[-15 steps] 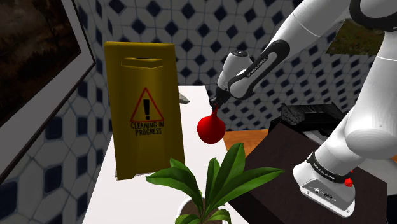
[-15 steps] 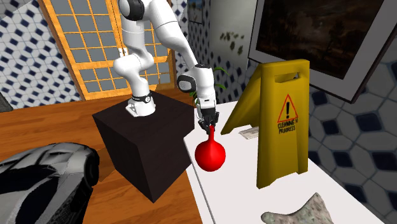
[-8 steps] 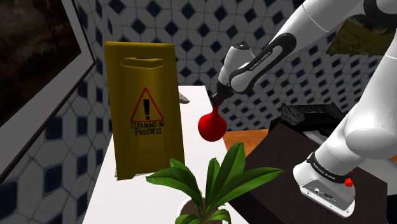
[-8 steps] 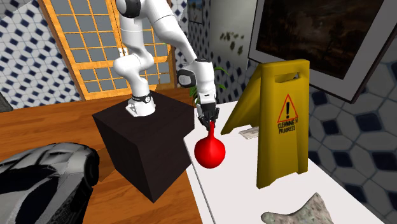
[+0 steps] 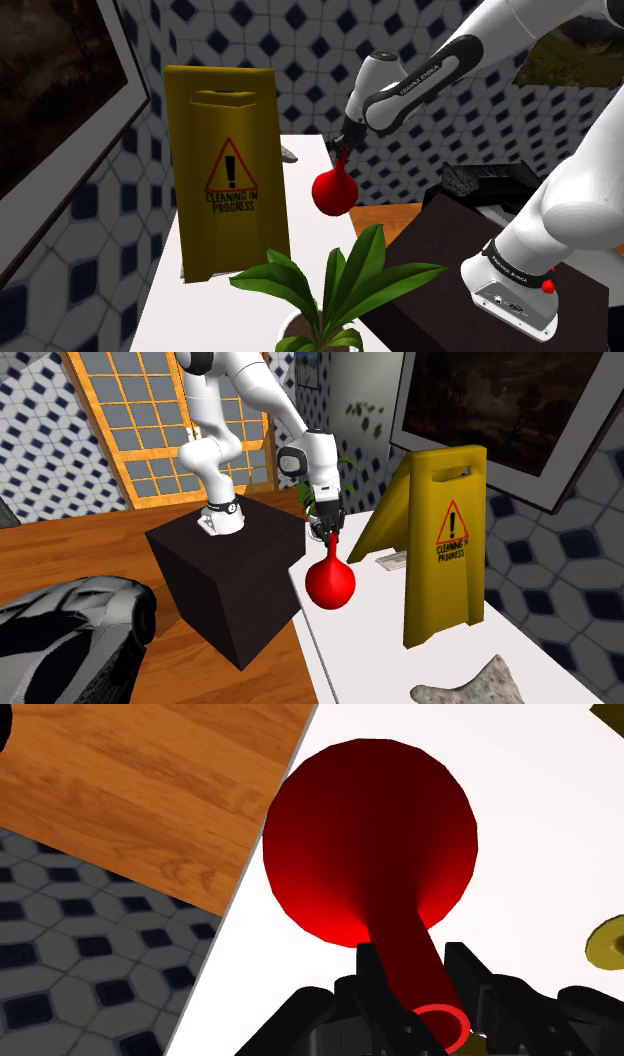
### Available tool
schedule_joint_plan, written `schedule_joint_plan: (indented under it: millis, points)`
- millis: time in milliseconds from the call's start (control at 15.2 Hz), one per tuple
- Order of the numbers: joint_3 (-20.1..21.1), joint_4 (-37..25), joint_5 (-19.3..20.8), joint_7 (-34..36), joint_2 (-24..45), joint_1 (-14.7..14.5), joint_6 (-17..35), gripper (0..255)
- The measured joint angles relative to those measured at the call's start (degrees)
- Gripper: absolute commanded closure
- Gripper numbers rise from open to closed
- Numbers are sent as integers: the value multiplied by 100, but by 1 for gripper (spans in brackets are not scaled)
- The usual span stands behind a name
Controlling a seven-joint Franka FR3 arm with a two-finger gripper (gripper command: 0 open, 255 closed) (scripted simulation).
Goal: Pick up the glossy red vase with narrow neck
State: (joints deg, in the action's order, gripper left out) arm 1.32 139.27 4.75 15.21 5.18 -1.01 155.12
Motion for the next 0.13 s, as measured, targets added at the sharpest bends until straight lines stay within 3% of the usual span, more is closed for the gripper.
schedule_joint_plan:
  millis: [132]
  points:
    - [6, -21, -28, -27, -125, 2, -145, 255]
